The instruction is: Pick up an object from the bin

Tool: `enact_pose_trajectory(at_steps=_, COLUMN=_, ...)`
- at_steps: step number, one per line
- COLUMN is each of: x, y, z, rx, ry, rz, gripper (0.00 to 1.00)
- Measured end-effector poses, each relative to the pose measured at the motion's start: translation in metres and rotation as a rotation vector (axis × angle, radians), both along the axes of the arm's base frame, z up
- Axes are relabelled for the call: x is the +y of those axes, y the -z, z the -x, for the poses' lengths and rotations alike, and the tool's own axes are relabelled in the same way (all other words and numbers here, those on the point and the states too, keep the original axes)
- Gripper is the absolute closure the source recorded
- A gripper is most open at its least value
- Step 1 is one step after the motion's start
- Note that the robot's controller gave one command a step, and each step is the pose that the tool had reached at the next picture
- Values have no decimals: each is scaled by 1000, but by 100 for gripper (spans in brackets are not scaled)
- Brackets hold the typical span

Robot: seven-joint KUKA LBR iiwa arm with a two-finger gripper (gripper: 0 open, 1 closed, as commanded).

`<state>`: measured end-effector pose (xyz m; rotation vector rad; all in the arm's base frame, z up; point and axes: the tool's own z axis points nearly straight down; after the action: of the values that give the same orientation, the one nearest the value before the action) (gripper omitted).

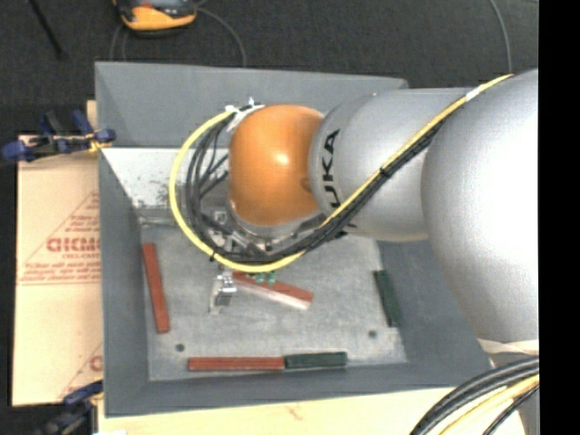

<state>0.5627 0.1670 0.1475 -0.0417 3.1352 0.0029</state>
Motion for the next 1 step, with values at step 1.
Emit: enact_pose_trajectory(at_steps=1, x=-15, y=19, z=5, rx=6, ry=-13, rz=4, gripper=0)
